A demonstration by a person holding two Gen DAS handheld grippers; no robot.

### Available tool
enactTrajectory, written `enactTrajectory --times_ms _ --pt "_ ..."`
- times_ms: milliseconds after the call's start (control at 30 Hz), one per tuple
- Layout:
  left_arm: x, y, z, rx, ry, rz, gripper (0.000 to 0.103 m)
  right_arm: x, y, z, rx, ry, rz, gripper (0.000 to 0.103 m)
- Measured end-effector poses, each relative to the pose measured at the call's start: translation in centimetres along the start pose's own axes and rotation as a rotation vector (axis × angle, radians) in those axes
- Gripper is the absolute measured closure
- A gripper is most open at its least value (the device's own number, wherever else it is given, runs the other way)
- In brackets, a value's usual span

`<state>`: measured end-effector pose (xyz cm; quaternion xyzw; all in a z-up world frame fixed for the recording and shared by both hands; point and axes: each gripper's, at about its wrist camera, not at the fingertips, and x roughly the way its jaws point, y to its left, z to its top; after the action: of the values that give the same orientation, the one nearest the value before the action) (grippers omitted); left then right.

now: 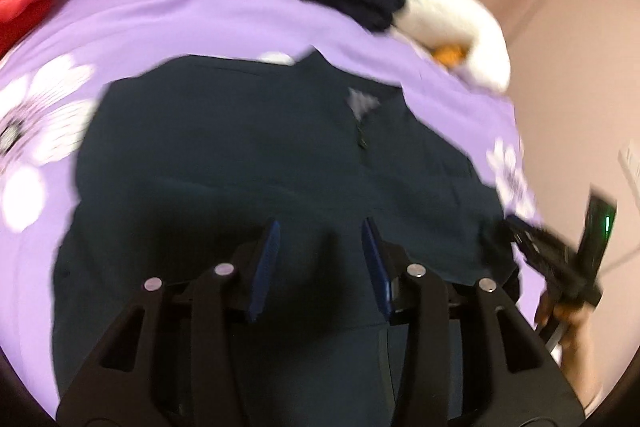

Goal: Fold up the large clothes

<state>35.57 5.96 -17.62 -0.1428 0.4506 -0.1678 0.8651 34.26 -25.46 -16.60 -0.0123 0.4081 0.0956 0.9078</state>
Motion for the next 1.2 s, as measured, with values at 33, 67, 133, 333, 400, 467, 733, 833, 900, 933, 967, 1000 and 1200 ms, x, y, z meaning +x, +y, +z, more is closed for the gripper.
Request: enactTrajectory --times_ms 33,67,133,333,400,467,733,833,900,933,967,1000,1200 --pt "0.9 -0.2 -0.2 0.018 0.029 0.013 0.061 1.5 0.7 0.3 -0.022 0.039 0.000 0.061" --pt "1.8 -0.2 -0.5 0.025 0.057 0.033 0.061 3.1 1.0 0.7 -0.044 0.074 -0.020 0.061" --pt "3.2 1.1 -1.8 0.006 0.119 0.064 0.063 5.5 1.0 1.1 -0.069 0.121 -0.102 0.061" --pt "2.5 2.7 -4.0 0.060 0.140 0.052 0.068 8.4 -3.4 2.6 0.157 0.113 -0.162 0.062" --pt "2.6 2.4 -3.9 0.077 0.153 0.073 0.068 8.4 -3.2 2.8 0.157 0.101 -0.186 0.062" --pt "2.8 2.1 -3.9 0.090 0.154 0.095 0.068 6.9 -2.6 2.5 0.142 0.065 -0.232 0.060" --pt "3.2 1.6 -3.8 0.093 0.140 0.116 0.064 1.8 4.3 -0.8 -0.132 -0.020 -0.099 0.053" --pt "3.3 1.4 -3.8 0.103 0.142 0.129 0.064 2.1 3.9 -4.0 -0.150 0.043 -0.097 0.053" --pt "3.5 1.1 -3.9 0.112 0.141 0.137 0.064 1.8 3.2 -5.1 -0.109 0.042 -0.058 0.052" --pt "3.5 1.0 -4.0 0.118 0.140 0.143 0.064 1.4 2.5 -5.6 -0.074 0.035 -0.036 0.052" --pt "3.6 0.9 -4.0 0.123 0.139 0.148 0.064 1.0 2.2 -5.7 -0.054 0.037 -0.033 0.052" --pt "3.7 0.8 -4.1 0.130 0.138 0.154 0.064 0.7 1.9 -6.1 -0.041 0.043 -0.033 0.052" --pt "3.9 0.4 -4.5 0.150 0.131 0.171 0.061 -1.3 2.0 -7.2 -0.041 0.062 -0.053 0.052"
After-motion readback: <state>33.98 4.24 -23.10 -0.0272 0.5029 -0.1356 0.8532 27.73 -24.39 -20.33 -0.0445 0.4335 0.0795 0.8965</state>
